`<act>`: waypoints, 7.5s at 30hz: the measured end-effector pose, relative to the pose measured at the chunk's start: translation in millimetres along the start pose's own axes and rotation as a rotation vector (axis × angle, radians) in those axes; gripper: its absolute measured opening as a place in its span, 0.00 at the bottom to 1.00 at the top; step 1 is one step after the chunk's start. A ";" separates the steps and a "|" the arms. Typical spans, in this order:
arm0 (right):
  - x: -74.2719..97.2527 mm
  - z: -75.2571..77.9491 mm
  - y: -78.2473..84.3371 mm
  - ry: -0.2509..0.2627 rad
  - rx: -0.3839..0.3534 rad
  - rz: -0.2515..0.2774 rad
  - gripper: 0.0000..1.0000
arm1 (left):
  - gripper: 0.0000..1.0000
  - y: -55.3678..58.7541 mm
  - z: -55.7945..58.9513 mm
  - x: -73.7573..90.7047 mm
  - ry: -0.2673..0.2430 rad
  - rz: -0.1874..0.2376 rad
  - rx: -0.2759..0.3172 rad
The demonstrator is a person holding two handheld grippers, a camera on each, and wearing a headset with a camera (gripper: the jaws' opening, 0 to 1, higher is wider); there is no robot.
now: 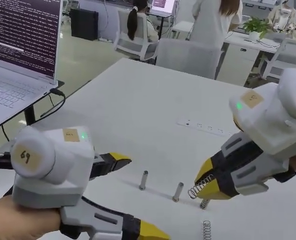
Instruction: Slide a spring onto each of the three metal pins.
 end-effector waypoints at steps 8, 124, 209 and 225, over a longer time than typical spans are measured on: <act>-0.7 16.5 0.8 0.001 0.002 -0.037 0.08 | 0.91 7.4 -6.2 11.4 -0.044 0.011 0.030; -141.1 101.6 89.0 -0.083 -0.049 -0.393 0.08 | 0.83 26.9 -12.0 8.7 -0.066 -0.020 0.038; -12.0 77.7 47.4 0.342 -0.214 0.073 0.35 | 0.79 19.0 -11.7 9.1 -0.052 -0.078 -0.004; 13.0 47.2 75.4 0.437 -0.308 0.113 0.34 | 0.79 15.9 -8.6 6.9 -0.046 -0.081 -0.010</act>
Point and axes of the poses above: the centre of the closed fingertips' face, and the gripper's own axes: x roughly backward along the fingers, z roughly to its right, y roughly out of its underside, the point moved 3 cm from there along x, roughly backward along the fingers
